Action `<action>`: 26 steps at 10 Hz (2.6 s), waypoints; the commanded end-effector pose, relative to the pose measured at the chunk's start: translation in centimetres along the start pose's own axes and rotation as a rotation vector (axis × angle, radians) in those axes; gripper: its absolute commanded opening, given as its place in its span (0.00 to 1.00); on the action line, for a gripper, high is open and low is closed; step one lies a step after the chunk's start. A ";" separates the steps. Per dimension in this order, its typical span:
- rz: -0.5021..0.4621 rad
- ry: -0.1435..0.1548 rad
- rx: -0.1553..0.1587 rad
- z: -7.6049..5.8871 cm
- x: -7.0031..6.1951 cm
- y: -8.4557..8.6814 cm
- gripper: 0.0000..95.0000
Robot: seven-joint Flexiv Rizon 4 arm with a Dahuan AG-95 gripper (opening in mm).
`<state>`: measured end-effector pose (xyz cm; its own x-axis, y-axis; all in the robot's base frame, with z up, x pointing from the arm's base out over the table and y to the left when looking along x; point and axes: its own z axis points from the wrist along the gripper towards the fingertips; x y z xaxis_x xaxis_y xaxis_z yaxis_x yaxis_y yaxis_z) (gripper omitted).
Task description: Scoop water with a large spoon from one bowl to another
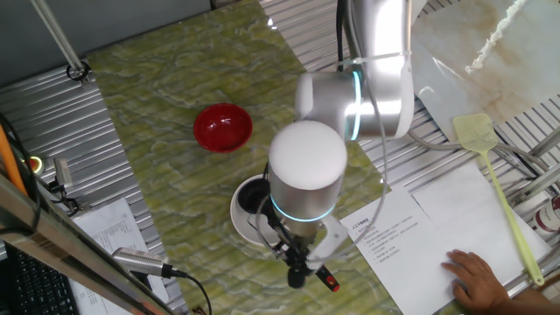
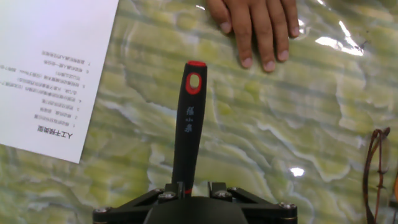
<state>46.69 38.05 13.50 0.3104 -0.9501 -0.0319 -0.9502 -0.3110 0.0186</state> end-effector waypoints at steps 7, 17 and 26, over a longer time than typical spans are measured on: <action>0.022 0.024 0.012 -0.2 1.1 -0.1 0.20; 0.027 0.045 0.032 0.1 1.9 -1.2 0.40; -0.075 0.017 0.000 0.4 0.7 -1.3 0.40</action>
<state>48.19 37.75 13.06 0.3937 -0.9191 -0.0137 -0.9191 -0.3938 0.0101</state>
